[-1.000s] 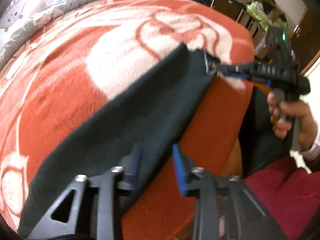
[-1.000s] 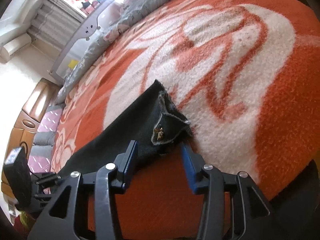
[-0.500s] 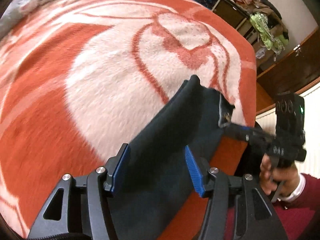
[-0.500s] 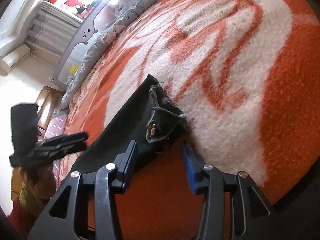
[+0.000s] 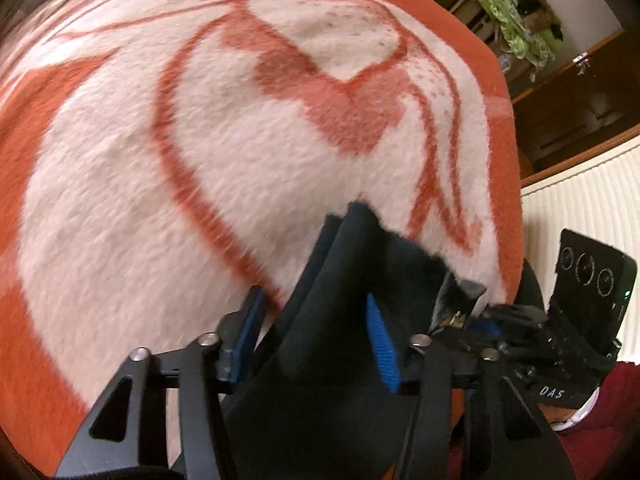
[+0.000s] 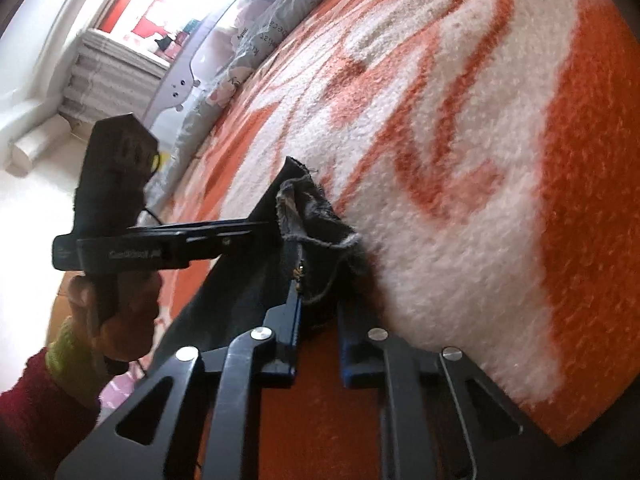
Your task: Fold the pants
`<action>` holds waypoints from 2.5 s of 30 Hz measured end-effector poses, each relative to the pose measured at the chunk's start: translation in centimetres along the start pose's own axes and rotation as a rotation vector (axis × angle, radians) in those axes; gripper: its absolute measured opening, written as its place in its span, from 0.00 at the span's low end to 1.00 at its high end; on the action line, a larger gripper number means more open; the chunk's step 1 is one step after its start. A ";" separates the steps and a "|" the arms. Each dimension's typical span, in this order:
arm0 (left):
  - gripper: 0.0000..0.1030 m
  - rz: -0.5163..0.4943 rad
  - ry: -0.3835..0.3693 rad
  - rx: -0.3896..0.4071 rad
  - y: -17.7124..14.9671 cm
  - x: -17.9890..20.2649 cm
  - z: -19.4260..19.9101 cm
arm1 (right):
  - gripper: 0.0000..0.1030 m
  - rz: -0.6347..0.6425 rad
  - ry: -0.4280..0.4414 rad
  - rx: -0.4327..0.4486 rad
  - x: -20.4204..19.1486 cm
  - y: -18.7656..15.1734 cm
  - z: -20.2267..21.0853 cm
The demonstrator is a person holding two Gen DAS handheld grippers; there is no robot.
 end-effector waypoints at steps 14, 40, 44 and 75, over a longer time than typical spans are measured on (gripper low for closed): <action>0.11 0.003 -0.048 0.139 -0.8 1.6 4.3 | 0.13 0.034 0.095 0.029 -1.8 0.7 1.8; 0.11 0.257 -0.017 0.547 -19.0 -5.0 21.1 | 0.13 0.450 0.354 -0.218 -20.1 -5.2 -3.2; 0.10 0.323 -0.017 0.558 -21.6 -7.3 20.8 | 0.13 0.497 0.339 -0.275 -21.2 -6.2 -5.6; 0.10 0.718 0.007 0.557 -32.6 -14.5 15.2 | 0.35 0.668 0.233 -0.532 -23.4 -13.4 -12.5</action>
Point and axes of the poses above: each gripper's, at about its wrist camera, not at the fingertips, and z roughly against the way its jaws point, x to its right, y to its top, the point moved 3 cm from there along -z, roughly the way its jaws point, and after that the axes turned 2 degrees about z, right-handed, at the moved point
